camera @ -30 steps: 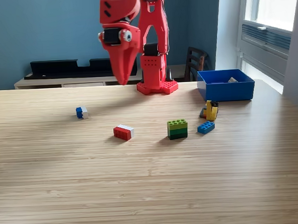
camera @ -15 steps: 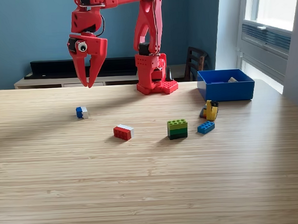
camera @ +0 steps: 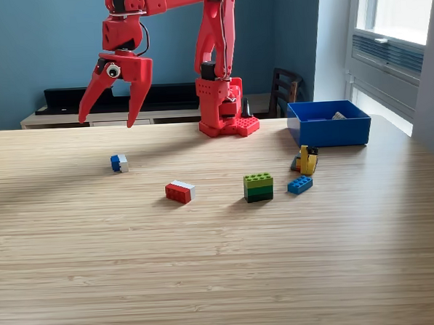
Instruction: Grasp a lego block and put it in the bin.
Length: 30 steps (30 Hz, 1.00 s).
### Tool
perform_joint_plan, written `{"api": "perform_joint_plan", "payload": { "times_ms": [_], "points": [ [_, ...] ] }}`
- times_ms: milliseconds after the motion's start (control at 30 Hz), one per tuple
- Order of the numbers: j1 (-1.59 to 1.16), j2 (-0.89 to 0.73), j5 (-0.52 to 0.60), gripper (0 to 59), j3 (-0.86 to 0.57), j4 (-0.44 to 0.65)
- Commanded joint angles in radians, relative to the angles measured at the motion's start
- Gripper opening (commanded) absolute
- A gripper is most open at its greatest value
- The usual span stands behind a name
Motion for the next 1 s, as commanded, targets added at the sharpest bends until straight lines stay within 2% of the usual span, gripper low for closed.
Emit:
{"api": "perform_joint_plan", "payload": {
  "times_ms": [33,233,533,767,900,1000],
  "points": [
    [0.005,0.048,0.006,33.1,0.011,-0.023],
    [0.012,0.023,-0.005,30.2,0.015,-0.058],
    [0.054,-0.219,-0.012,29.7,-0.126,-0.055],
    [0.072,-0.342,-0.023,28.4,-0.184,-0.055],
    [0.074,-0.379,-0.017,23.4,-0.192,-0.055],
    [0.071,-0.39,-0.006,16.8,-0.187,-0.057]
  ]
}}
